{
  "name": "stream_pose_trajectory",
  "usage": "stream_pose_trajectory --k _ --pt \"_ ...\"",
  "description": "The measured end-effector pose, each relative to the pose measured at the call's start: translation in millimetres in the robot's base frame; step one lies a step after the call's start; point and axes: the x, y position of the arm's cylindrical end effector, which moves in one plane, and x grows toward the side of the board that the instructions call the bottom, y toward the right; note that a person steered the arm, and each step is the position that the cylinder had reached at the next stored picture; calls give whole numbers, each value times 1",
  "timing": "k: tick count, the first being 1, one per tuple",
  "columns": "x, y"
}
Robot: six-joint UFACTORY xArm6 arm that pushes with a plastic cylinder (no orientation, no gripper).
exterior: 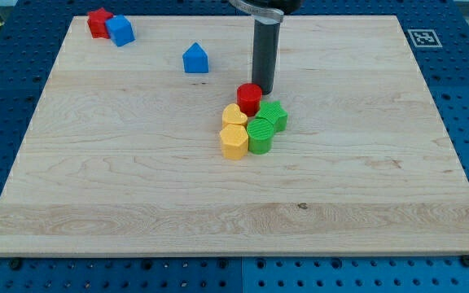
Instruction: Move the blue triangle left to the red circle
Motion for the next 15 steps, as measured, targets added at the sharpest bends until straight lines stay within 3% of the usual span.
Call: stream_pose_trajectory --k 3,5,6,8,9,10,12,13,15 --pt "4 0" --pt "4 47" --pt "24 54" --pt "31 41" --pt "11 42" --pt "-42 38" --pt "-108 -45" --pt "-108 -87" --pt "-72 -89"
